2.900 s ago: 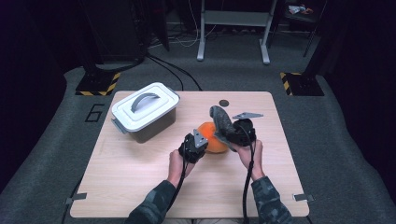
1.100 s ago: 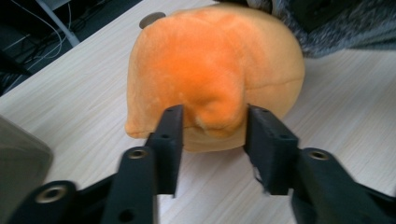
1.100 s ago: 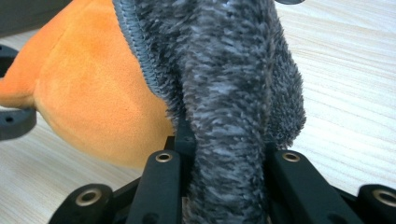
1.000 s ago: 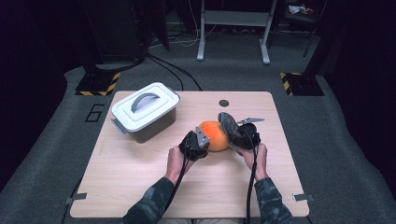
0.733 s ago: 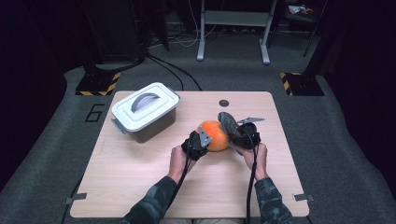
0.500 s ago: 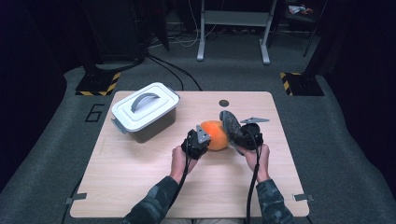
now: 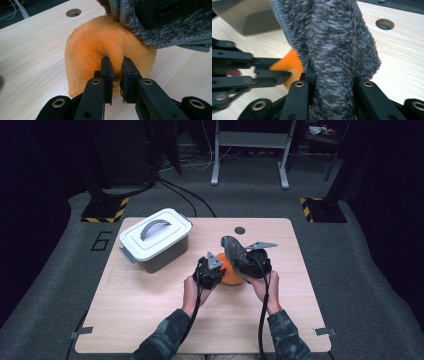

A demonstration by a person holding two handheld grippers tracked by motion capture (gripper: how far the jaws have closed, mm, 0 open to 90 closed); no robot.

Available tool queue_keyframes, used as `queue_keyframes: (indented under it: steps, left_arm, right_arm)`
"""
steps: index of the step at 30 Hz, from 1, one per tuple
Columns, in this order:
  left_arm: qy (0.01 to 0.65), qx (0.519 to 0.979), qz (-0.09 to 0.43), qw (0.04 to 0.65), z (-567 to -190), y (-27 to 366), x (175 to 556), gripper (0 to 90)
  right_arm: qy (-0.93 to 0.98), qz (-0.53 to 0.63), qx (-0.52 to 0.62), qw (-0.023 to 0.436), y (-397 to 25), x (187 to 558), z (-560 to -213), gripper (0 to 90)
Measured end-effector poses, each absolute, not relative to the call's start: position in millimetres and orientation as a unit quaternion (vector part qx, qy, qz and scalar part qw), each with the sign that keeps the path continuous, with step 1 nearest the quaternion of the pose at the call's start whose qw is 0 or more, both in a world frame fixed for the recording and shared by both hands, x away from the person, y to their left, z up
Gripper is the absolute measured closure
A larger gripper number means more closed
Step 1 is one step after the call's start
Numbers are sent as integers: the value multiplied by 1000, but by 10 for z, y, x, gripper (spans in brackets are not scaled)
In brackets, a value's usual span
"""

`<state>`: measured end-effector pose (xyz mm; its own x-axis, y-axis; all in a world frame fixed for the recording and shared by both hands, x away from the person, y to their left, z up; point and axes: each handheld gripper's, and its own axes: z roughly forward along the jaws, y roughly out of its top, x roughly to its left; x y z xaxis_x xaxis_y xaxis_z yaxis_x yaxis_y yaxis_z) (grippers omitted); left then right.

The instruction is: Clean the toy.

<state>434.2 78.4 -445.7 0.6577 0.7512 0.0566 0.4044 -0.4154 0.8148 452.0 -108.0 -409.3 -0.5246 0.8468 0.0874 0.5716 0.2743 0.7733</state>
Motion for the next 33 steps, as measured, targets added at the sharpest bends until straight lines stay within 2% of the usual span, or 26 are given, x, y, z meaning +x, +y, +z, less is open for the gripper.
queue_keyframes:
  steps: [10, 12, 21, 27, 33]
  left_arm:
    - [358, 815, 220, 399, -4506, 804, 4367, 814]
    - [357, 815, 223, 397, -4522, 818, 4375, 815]
    - [358, 817, 224, 393, -4537, 820, 4374, 815]
    - [364, 814, 222, 393, -4538, 843, 4381, 815]
    - [364, 813, 224, 395, -4534, 818, 4368, 815]
  right_arm:
    - [772, 370, 484, 185, -1216, 4625, -4255, 719]
    - [766, 359, 501, 184, -1333, 4680, -4372, 719]
    - [754, 335, 540, 167, -1479, 4767, -4565, 720]
    - [755, 360, 518, 178, -1449, 4670, -4374, 719]
    - [768, 399, 470, 173, -1182, 4539, -4082, 718]
